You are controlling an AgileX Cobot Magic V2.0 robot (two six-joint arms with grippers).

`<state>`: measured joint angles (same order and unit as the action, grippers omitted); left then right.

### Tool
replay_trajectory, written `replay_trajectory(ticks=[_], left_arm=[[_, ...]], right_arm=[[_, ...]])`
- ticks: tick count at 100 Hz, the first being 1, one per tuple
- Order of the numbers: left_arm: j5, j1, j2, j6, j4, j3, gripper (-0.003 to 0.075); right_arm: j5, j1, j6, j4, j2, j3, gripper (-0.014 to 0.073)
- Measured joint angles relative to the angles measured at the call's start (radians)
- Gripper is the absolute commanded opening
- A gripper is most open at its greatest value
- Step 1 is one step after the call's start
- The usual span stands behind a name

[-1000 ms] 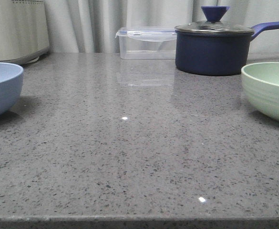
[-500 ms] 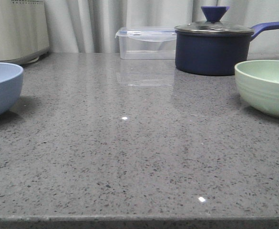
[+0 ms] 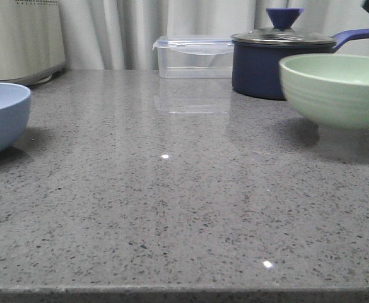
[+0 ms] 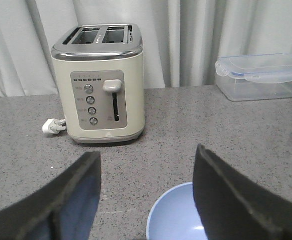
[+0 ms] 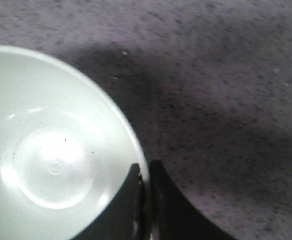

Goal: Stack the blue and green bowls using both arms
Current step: 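Carry the green bowl toward the table center and set it down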

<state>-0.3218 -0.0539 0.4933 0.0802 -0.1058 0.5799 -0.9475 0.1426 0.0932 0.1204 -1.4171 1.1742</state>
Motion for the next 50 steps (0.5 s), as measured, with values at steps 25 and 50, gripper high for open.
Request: replay_trajectory(ticks=[25,50], left_arm=[[0.000,0.000,0.000,0.000,0.000,0.000,0.0409],[0.000,0.000,0.000,0.000,0.000,0.000,0.0409]], right_arm=[[0.037,0.170,-0.004,0.046,-0.056,0.061,-0.0080],[0.056,0.315,-0.004,0.065,-0.187,0.156,-0.0080]])
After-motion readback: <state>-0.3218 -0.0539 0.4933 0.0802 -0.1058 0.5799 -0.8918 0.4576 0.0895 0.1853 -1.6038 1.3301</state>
